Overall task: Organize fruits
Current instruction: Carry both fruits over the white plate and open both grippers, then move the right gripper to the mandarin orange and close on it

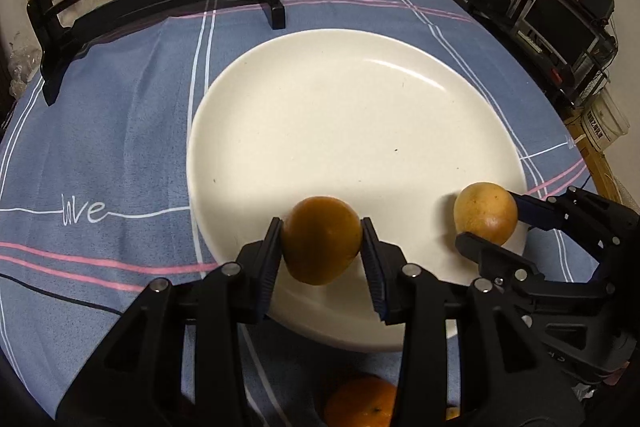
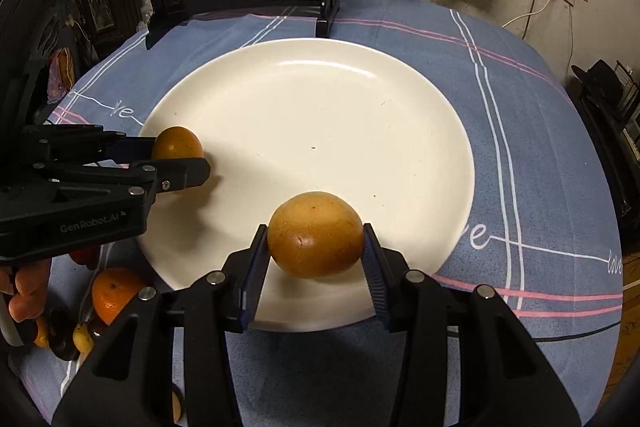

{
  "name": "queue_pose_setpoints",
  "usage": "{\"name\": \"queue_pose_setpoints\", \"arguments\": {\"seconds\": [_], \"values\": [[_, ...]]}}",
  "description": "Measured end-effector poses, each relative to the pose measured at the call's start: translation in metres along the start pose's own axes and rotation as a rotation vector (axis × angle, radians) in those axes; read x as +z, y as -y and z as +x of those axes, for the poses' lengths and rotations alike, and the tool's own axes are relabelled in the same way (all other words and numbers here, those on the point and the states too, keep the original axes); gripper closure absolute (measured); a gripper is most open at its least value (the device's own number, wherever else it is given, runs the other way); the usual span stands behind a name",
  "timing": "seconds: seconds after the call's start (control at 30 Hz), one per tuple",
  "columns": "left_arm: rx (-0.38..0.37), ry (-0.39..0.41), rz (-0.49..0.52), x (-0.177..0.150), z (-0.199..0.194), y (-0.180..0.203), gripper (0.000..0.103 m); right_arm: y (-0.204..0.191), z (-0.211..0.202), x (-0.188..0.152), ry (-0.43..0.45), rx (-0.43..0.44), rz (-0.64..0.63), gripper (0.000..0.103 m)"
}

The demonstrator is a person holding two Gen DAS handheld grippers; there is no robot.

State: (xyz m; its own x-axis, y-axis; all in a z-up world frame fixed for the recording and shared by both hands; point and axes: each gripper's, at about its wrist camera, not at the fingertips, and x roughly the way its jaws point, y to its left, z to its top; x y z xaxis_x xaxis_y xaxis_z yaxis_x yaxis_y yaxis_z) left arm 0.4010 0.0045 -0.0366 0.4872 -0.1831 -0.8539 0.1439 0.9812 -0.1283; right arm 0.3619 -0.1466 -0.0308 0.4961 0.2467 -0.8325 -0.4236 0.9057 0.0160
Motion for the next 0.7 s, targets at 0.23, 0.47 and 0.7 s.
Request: {"name": "queue_pose_setpoints", "arguments": {"seconds": [0.23, 0.47, 0.7], "values": [[0.038, 0.001, 0.025, 0.001, 0.005, 0.007, 0.048, 0.0, 0.008, -0.002, -0.028, 0.001, 0.002, 0.057], [0.052, 0.06, 0.03, -0.003, -0.021, 0.012, 0.032, 0.0, -0.01, -0.002, 0.004, 0.001, 0.013, 0.053], [0.092, 0.252, 0.032, -0.049, -0.114, 0.007, 0.005, -0.003, -0.106, -0.045, 0.215, -0.001, 0.036, 0.047]]}}
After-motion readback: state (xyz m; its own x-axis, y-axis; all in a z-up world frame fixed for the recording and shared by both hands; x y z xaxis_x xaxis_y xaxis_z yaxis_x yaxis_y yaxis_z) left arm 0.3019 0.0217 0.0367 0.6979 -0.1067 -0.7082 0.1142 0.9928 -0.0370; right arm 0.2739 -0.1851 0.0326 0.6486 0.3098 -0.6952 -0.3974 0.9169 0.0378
